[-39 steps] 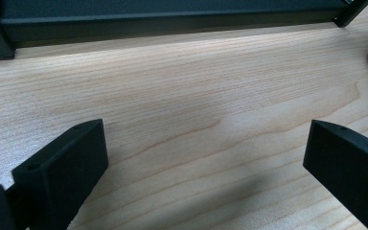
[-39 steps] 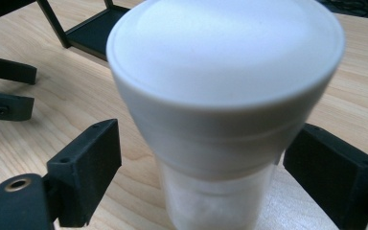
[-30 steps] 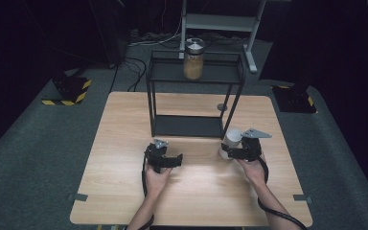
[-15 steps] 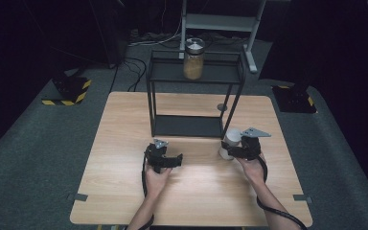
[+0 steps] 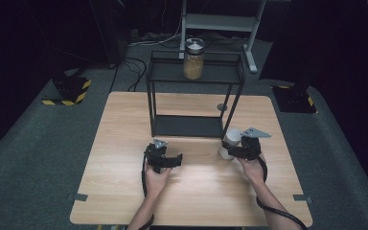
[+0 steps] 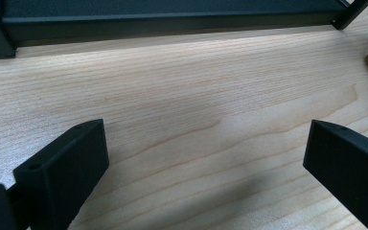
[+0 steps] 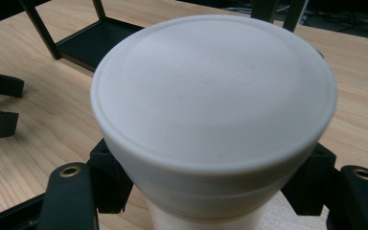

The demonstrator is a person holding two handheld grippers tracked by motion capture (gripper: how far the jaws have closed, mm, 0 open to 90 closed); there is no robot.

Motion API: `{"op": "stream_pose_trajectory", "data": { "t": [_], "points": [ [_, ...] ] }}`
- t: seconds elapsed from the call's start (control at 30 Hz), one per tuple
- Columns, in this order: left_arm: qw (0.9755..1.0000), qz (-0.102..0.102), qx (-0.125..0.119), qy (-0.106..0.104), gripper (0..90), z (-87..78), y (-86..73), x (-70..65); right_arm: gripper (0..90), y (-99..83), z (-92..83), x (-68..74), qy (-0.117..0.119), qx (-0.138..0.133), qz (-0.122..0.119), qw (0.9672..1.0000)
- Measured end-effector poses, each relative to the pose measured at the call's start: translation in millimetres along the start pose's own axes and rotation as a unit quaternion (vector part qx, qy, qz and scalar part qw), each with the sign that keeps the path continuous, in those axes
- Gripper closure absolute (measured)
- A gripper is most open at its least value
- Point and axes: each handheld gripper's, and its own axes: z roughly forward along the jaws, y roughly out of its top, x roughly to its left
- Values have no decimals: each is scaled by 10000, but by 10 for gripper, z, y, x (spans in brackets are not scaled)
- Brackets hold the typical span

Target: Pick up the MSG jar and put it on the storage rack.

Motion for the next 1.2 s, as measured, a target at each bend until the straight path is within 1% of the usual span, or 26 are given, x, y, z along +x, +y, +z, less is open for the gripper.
{"op": "stream_pose_trajectory", "data": {
  "t": [0.6, 0.97, 1.2],
  "points": [
    [10000, -2, 1, -3, 17, -1, 0, 2, 330, 3, -13, 38, -90, -17, -62, 9999],
    [10000, 0, 0, 1, 17, 0, 0, 0, 336, 4, -27, 34, -105, -22, -66, 9999],
    [10000, 2, 1, 2, 17, 0, 1, -1, 339, 13, -44, 22, -74, 1, -70, 9999]
  ]
}}
